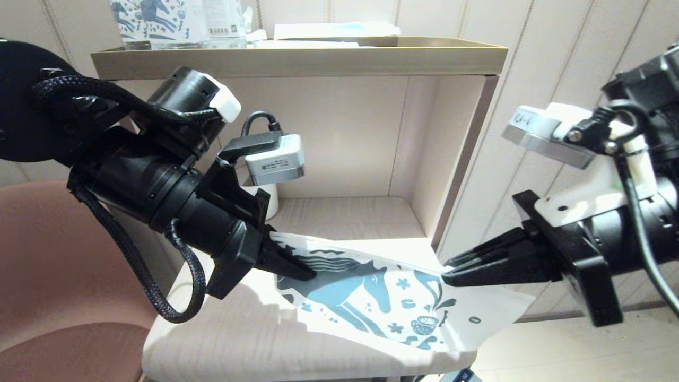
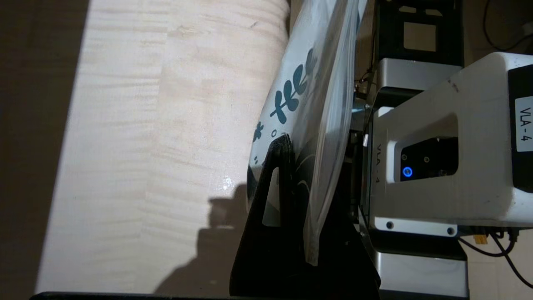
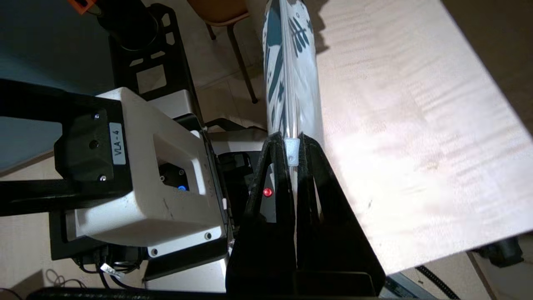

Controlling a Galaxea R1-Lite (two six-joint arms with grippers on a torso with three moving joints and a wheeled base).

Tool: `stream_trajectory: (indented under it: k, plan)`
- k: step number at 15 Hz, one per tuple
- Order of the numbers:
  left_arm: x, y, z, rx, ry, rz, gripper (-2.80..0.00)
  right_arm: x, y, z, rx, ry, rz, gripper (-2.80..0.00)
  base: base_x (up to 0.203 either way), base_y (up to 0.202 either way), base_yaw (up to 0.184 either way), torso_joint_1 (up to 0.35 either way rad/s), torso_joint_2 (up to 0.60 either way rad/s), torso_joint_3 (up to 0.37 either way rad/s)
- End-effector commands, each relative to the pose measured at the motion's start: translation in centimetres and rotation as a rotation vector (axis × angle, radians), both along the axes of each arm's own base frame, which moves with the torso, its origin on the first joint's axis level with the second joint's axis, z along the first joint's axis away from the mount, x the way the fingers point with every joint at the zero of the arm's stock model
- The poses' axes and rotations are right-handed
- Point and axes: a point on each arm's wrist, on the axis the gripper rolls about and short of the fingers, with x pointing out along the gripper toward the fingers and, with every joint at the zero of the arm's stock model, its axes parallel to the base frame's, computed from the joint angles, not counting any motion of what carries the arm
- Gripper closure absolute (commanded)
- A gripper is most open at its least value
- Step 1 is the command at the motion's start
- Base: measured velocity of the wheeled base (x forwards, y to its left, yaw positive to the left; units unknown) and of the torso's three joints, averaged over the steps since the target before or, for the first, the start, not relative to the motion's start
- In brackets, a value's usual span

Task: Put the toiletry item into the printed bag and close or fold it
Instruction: Open the storage bag

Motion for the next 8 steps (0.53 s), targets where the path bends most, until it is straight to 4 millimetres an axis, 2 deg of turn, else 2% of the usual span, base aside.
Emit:
stream_trajectory:
  k: [1,8]
  plan:
    - [0.0,0.1,0.0,0.001,0.004,-0.001,0.0,-1.9,-2.1,0.0,0.018,-0.013,-0.036,0.0,0.0,0.0,0.0,0.0,0.0,0.0]
    - [0.0,0.1,-0.1,0.003,0.007,-0.001,0.0,-3.5,-3.8,-1.5,0.017,0.021,-0.061,0.0,0.0,0.0,0.0,0.0,0.0,0.0]
